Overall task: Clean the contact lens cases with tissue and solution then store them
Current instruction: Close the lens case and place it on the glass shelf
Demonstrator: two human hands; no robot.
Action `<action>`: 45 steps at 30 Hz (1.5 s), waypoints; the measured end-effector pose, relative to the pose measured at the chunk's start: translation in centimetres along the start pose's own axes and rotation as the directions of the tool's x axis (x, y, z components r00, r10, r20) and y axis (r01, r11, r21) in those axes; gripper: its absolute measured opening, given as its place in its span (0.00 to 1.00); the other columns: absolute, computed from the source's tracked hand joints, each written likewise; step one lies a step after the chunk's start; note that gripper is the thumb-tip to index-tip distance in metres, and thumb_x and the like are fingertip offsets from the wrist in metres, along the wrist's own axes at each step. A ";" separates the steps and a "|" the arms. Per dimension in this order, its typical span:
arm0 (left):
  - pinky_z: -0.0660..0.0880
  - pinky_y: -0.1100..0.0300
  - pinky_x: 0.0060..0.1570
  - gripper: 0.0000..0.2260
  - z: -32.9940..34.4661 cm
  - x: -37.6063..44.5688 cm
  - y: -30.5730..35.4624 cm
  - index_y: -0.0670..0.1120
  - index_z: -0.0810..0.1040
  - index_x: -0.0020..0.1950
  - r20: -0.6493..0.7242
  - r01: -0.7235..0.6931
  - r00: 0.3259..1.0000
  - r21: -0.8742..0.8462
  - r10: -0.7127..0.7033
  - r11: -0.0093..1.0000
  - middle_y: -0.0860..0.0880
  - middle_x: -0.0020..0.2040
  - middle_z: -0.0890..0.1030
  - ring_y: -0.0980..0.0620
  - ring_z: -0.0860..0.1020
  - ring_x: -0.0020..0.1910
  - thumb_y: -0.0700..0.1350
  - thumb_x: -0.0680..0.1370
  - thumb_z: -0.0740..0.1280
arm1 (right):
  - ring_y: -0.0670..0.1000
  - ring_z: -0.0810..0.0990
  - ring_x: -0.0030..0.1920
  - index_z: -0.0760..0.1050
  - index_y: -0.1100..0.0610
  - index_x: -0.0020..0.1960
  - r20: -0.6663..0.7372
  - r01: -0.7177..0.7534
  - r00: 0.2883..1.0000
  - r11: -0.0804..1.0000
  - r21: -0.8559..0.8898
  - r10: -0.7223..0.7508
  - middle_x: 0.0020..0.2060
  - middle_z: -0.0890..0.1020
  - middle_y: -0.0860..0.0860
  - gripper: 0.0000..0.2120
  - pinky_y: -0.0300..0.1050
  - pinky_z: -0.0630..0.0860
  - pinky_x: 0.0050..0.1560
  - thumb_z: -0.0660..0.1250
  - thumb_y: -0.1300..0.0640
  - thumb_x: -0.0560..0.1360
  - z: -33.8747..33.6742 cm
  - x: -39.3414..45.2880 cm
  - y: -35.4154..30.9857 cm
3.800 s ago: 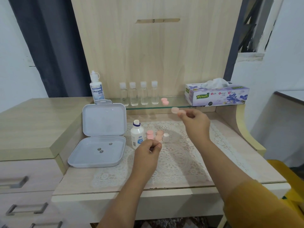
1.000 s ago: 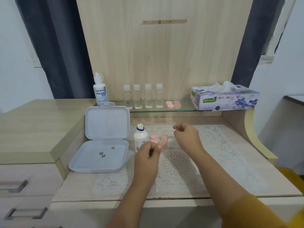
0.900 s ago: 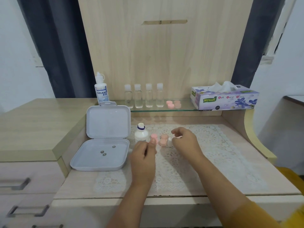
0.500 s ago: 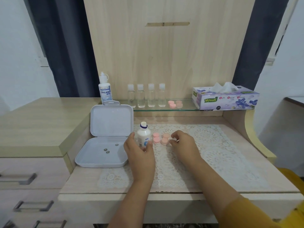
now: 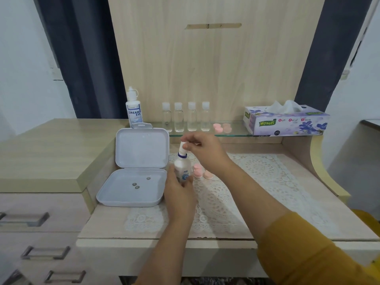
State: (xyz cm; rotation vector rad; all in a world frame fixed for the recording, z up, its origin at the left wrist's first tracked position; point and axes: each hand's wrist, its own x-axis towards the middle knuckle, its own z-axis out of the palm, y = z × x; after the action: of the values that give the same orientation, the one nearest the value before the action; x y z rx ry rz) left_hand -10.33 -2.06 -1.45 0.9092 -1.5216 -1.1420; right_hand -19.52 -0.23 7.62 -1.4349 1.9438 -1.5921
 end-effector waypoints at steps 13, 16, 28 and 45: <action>0.76 0.51 0.52 0.14 0.5 0.6 -0.7 0.51 0.71 0.63 -0.029 -0.028 0.999 0.090 0.031 0.996 0.51 0.54 0.78 0.52 0.77 0.52 0.41 0.79 0.65 | 0.43 0.80 0.47 0.80 0.52 0.56 0.059 -0.002 0.998 0.998 -0.058 0.005 0.47 0.81 0.45 0.10 0.31 0.72 0.42 0.66 0.61 0.77 0.2 -0.5 0.2; 0.77 0.51 0.52 0.14 0.5 0.6 -0.7 0.51 0.71 0.63 -0.030 -0.016 0.999 0.083 0.019 0.996 0.51 0.55 0.78 0.53 0.77 0.52 0.41 0.79 0.65 | 0.42 0.80 0.44 0.79 0.52 0.56 0.061 0.002 0.998 0.998 -0.055 0.002 0.48 0.80 0.45 0.13 0.31 0.73 0.40 0.67 0.65 0.74 0.3 -0.6 0.2; 0.77 0.49 0.52 0.12 0.6 0.9 -0.9 0.54 0.71 0.60 -0.032 -0.009 0.999 0.068 0.012 0.998 0.52 0.53 0.78 0.53 0.78 0.51 0.42 0.79 0.66 | 0.42 0.78 0.47 0.79 0.51 0.59 0.065 0.002 0.998 0.996 -0.086 0.004 0.49 0.81 0.46 0.15 0.31 0.74 0.48 0.66 0.64 0.75 0.1 -0.9 0.8; 0.78 0.46 0.50 0.16 0.6 0.8 -0.9 0.52 0.69 0.65 -0.022 0.003 1.000 0.081 -0.002 0.997 0.51 0.55 0.78 0.50 0.79 0.51 0.41 0.79 0.65 | 0.41 0.72 0.58 0.58 0.46 0.76 0.022 -0.029 0.999 0.999 -0.035 0.030 0.53 0.78 0.38 0.34 0.22 0.68 0.41 0.60 0.69 0.75 0.1 -2.3 1.9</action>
State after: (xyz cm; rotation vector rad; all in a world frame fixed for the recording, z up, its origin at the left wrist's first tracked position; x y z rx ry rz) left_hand -11.12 -2.87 -2.13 0.9755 -1.5586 -1.0750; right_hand -19.34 1.36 5.07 -1.4243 1.9806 -1.5302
